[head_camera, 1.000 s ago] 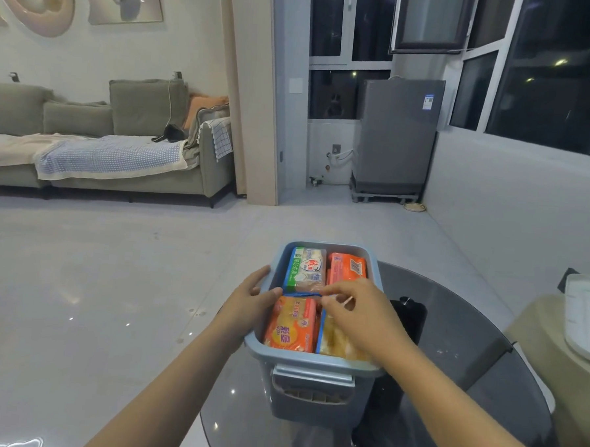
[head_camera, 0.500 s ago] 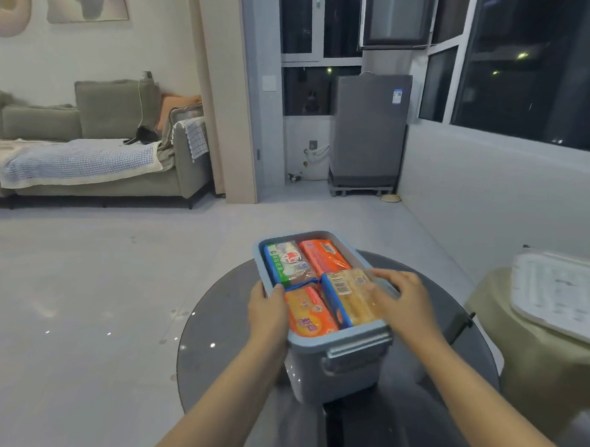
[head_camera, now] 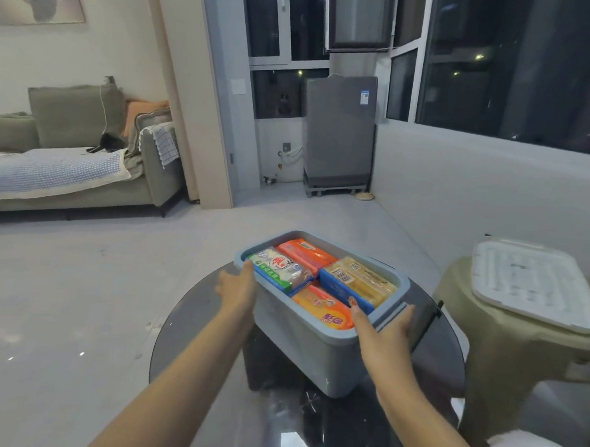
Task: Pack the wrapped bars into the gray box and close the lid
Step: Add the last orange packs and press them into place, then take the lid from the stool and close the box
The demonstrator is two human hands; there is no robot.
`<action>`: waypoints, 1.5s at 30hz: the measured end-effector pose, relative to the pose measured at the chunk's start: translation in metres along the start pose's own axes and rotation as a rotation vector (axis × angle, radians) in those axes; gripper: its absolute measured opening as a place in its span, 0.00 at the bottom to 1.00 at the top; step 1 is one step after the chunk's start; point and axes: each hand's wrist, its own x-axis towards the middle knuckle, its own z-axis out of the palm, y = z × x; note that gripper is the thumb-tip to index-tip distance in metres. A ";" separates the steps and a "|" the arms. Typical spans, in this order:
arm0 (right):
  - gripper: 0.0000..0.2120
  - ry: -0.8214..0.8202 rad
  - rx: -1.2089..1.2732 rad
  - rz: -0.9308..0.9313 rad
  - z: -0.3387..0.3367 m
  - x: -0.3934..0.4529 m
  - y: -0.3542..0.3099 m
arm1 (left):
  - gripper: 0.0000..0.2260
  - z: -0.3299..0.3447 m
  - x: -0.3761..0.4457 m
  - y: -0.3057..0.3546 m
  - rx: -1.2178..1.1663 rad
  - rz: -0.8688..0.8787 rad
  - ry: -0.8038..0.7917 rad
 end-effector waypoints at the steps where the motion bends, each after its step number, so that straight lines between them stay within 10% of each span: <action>1: 0.42 -0.010 0.006 -0.001 0.001 -0.001 -0.001 | 0.29 -0.003 0.009 0.007 0.064 0.046 0.015; 11: 0.37 -0.022 -0.009 0.009 0.003 0.016 0.005 | 0.20 0.009 0.051 0.027 0.475 0.347 -0.133; 24: 0.31 -0.275 0.254 0.079 -0.011 0.119 -0.001 | 0.19 -0.014 0.051 -0.015 -0.059 0.177 -0.137; 45: 0.32 -0.397 0.483 0.240 0.000 0.178 -0.012 | 0.22 0.005 0.021 -0.018 -0.129 0.151 0.053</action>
